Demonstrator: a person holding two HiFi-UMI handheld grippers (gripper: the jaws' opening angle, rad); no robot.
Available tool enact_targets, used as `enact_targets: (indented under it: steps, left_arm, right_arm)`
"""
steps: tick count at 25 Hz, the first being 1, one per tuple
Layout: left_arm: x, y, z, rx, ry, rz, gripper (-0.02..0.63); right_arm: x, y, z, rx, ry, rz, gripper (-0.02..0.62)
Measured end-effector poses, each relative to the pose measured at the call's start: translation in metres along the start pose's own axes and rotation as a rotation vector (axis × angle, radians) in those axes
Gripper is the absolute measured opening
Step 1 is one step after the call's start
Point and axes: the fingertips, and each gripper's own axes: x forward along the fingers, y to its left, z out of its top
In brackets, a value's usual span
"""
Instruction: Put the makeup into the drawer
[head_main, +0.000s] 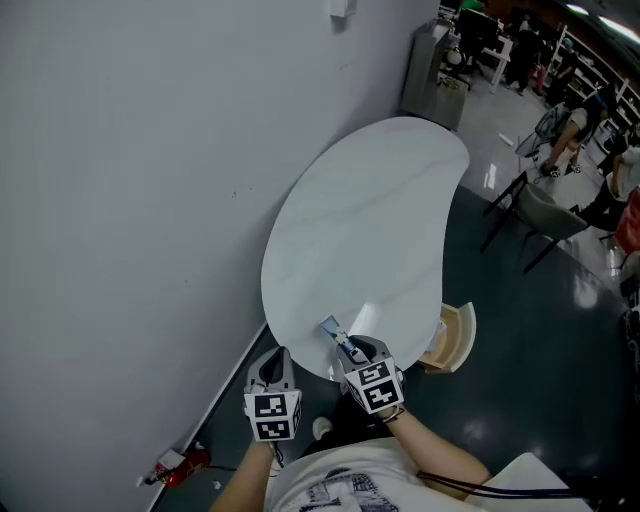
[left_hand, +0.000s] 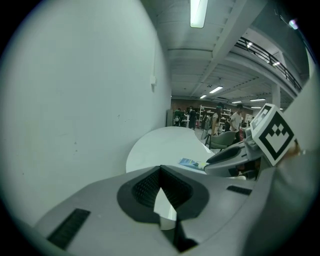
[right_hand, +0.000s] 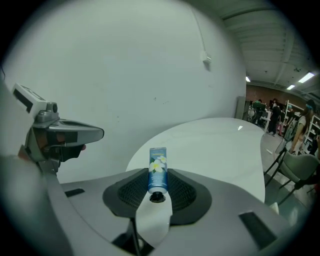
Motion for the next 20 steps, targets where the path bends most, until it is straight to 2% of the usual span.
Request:
enact_targets:
  steps: [11, 20]
  left_arm:
    - [-0.014, -0.044, 0.003, 0.053, -0.024, -0.091, 0.017]
    - [0.019, -0.116, 0.017, 0.115, -0.001, -0.178, 0.017]
  right_arm:
    - [-0.055, -0.018, -0.009, 0.039, -0.050, -0.105, 0.130]
    - [-0.096, -0.080, -0.032, 0.103, -0.055, -0.173, 0.130]
